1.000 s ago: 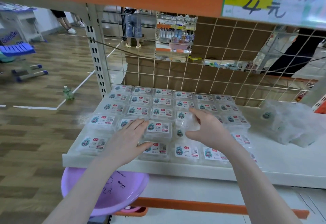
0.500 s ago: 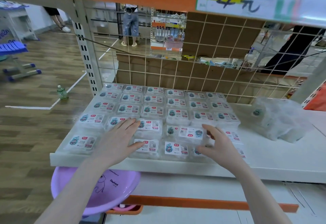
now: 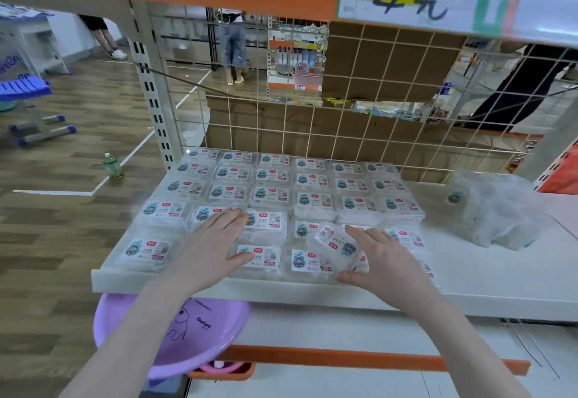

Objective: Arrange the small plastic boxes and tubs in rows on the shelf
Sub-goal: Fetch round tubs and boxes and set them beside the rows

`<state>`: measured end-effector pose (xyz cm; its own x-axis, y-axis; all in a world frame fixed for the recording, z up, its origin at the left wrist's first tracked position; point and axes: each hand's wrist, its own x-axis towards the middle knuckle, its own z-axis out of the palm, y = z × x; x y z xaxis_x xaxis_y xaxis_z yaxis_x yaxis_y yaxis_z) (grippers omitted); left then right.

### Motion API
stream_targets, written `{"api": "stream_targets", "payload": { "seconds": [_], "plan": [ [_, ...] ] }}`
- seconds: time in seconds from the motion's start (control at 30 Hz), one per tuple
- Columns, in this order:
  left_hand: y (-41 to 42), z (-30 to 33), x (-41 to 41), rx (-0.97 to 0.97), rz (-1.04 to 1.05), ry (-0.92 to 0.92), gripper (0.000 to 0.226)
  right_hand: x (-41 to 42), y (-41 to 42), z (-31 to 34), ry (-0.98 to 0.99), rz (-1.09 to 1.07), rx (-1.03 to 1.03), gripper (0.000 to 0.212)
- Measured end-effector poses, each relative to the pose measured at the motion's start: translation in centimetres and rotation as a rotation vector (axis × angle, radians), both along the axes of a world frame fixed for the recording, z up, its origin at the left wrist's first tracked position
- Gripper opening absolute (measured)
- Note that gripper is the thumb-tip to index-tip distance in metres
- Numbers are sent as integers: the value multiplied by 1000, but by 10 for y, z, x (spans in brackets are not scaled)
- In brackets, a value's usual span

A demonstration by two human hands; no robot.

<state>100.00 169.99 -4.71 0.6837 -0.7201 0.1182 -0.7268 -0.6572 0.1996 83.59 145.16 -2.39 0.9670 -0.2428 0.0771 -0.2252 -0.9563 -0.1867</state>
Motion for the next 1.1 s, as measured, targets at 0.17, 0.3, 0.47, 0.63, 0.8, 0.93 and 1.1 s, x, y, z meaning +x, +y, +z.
{"api": "stream_targets", "payload": {
  "seconds": [0.17,0.3,0.47,0.63,0.8,0.93,1.1],
  "plan": [
    [2,1,3,0,-24,14,76,20,-19,40,255,358,-107,93],
    [3,2,3,-7,-36,30,76,48,-18,60,485,541,-241,97],
    [4,0,4,-11,-31,33,78,67,-14,62,634,583,-279,97],
    [4,-2,4,-14,-23,38,78,69,-13,56,596,554,-245,90],
    [4,-3,3,-19,-17,9,77,51,-8,41,432,347,-227,81],
    [4,-5,1,-10,-4,-27,77,38,5,25,276,72,-129,69],
    [2,-8,0,-36,-8,-15,75,37,31,6,85,-247,-211,72]
  ]
}}
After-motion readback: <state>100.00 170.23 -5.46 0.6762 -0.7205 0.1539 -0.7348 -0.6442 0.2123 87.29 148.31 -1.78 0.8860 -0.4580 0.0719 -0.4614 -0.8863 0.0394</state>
